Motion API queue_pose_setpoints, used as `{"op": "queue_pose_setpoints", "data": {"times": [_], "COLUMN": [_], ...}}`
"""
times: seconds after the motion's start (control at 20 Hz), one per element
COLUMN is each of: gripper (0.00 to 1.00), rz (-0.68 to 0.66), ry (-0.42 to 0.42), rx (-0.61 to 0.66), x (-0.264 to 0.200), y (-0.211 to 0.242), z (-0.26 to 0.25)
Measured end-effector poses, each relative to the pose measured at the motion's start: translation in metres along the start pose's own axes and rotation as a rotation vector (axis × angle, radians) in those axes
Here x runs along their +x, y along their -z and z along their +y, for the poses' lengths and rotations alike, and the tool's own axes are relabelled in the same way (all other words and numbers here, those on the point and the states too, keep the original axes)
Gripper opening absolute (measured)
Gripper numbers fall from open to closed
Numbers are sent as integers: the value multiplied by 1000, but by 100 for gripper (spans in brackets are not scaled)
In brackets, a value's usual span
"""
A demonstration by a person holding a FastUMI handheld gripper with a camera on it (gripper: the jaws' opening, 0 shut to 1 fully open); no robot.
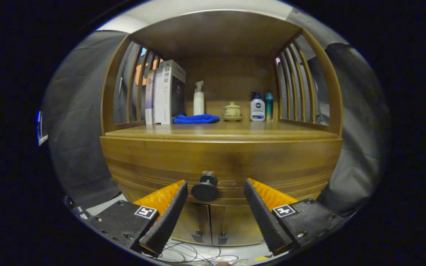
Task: Pull open the drawer, take out the items inside it, and place them on the countertop above the cabinet.
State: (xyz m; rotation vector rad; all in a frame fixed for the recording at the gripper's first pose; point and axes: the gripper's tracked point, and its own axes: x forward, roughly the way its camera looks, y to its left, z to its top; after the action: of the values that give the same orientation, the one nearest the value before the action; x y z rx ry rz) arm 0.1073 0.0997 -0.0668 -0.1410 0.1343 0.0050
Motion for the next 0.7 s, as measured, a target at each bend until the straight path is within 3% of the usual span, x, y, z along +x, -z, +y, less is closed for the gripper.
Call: {"op": "queue_pose_setpoints", "data": {"times": [0.2,0.5,0.65,0.7], "gripper": [98,72,48,46], "rz": [13,43,35,47], "ry": [5,16,43,47], "rx": [-29,-28,-21,-23], "x": [12,23,24,23], "y": [4,13,12,13], "z": [8,12,9,9]}}
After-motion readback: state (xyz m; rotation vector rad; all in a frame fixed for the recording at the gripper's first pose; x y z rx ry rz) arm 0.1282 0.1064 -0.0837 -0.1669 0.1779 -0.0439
